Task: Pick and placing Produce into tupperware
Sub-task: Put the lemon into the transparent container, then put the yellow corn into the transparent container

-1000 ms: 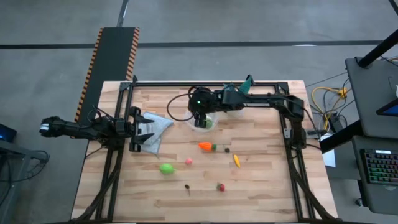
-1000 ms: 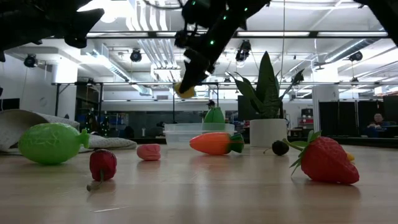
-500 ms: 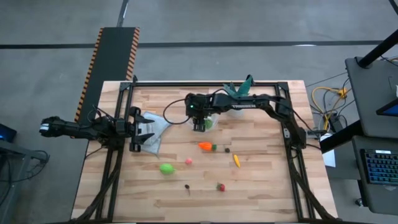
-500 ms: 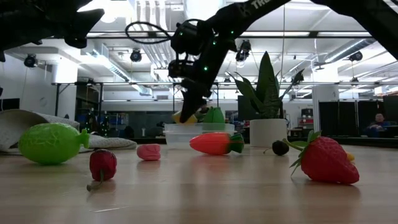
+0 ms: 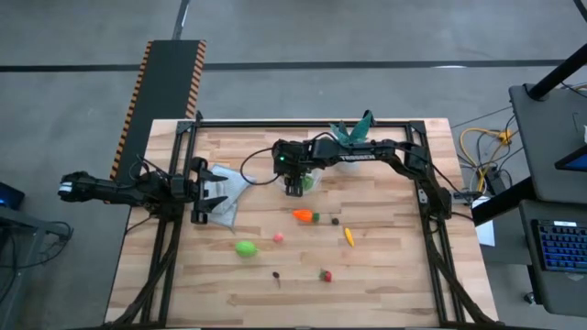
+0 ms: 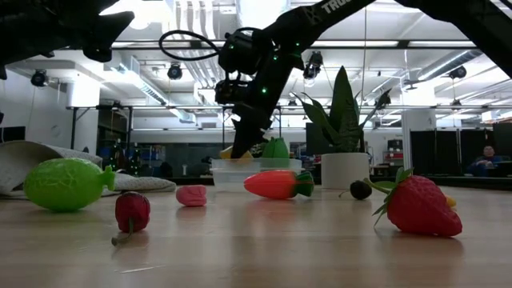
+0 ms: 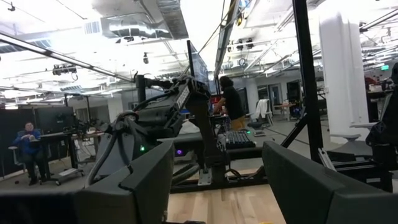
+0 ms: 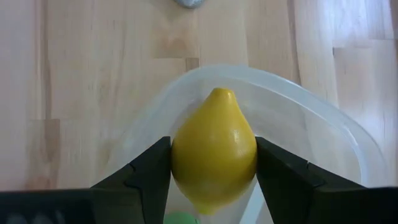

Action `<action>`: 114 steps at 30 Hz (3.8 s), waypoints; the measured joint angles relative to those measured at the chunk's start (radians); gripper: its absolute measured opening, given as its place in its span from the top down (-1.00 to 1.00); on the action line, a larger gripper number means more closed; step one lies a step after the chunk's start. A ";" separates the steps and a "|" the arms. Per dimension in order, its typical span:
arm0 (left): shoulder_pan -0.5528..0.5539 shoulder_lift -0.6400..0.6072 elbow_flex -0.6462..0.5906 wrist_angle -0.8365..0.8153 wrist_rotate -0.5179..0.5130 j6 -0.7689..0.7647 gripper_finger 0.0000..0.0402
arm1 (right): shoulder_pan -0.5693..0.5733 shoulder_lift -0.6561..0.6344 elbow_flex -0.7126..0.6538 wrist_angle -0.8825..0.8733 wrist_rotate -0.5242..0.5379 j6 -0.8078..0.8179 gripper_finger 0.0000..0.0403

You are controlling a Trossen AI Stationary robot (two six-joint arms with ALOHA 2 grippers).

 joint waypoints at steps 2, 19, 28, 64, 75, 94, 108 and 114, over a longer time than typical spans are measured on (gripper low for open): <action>0.000 0.000 0.000 0.000 0.000 0.000 -0.15 | 0.000 0.000 0.000 -0.001 -0.028 0.001 -0.06; 0.000 0.000 0.000 0.000 0.000 0.000 -0.15 | 0.000 -0.007 0.007 -0.003 -0.043 0.009 -0.16; 0.000 0.000 -0.001 0.000 0.000 0.000 -0.15 | 0.002 -0.112 0.029 -0.061 -0.043 0.009 -0.15; 0.000 0.000 -0.014 -0.007 0.000 -0.002 -0.15 | 0.509 -0.787 -0.513 -0.514 0.226 0.965 -0.13; 0.000 -0.001 -0.014 -0.006 0.000 -0.004 -0.15 | 0.526 -0.699 -0.723 -0.317 0.217 1.297 -0.13; 0.000 -0.002 -0.016 -0.007 0.000 -0.006 -0.15 | 0.566 -0.383 -0.696 -0.153 0.136 1.334 -0.13; 0.000 -0.001 -0.017 -0.007 -0.001 -0.006 -0.15 | 0.581 -0.347 -0.682 -0.143 0.145 1.337 -0.10; 0.000 -0.001 -0.017 -0.007 -0.001 -0.006 -0.15 | 0.582 -0.348 -0.694 -0.133 0.145 1.337 0.02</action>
